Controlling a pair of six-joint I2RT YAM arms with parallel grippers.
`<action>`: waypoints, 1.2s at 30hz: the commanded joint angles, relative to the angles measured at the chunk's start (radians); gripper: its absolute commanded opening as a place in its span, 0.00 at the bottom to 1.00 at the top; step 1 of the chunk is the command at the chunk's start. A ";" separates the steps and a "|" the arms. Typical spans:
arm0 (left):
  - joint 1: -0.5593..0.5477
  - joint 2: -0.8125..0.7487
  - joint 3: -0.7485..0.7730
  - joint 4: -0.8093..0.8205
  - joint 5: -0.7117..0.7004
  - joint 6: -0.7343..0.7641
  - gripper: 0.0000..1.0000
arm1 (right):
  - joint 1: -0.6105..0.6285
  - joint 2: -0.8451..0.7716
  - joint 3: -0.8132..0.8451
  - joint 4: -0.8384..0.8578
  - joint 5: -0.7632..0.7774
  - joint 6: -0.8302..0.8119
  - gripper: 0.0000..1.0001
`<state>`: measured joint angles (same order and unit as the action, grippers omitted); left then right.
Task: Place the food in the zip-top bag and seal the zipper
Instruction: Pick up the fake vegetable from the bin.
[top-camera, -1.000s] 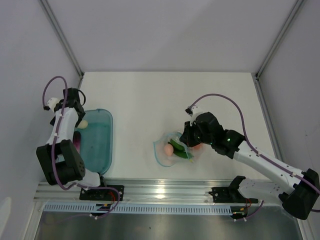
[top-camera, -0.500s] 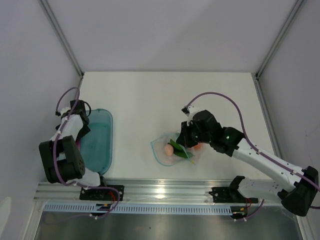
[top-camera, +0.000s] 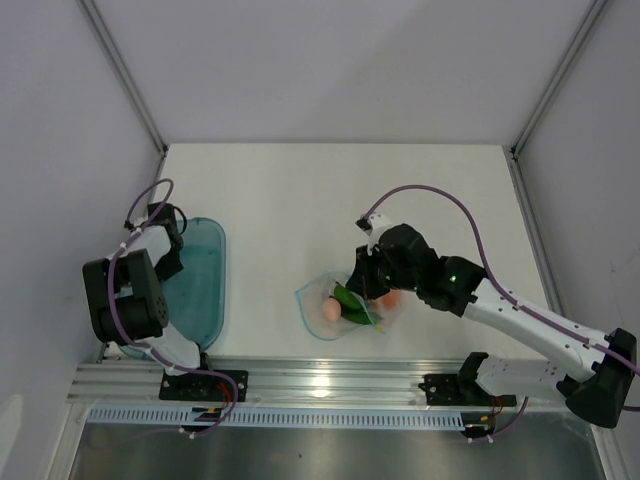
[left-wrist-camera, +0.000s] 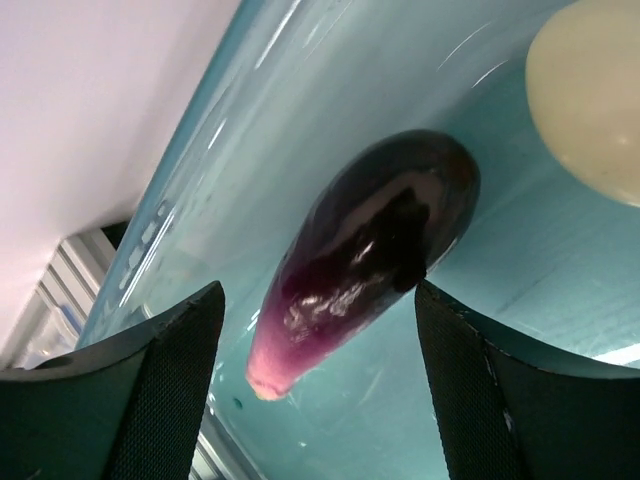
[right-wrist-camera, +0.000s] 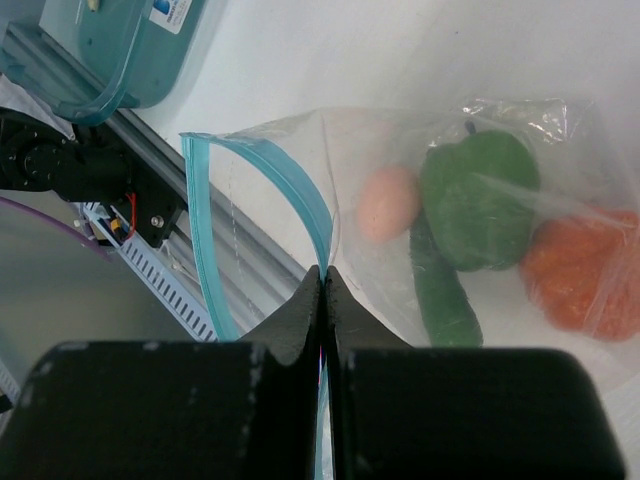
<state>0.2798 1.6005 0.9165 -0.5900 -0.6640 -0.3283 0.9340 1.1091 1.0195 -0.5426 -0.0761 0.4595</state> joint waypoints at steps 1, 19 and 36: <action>0.002 0.038 0.030 0.052 -0.022 0.084 0.77 | 0.005 0.003 0.045 0.015 0.028 -0.013 0.00; 0.004 0.042 -0.001 0.145 0.043 0.152 0.31 | 0.000 -0.002 0.040 0.016 0.059 -0.018 0.00; -0.016 -0.261 0.010 -0.076 0.231 -0.018 0.01 | 0.000 0.041 0.088 0.000 0.076 -0.018 0.00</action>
<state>0.2722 1.4532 0.9253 -0.6231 -0.5411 -0.2649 0.9340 1.1450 1.0538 -0.5503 -0.0185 0.4507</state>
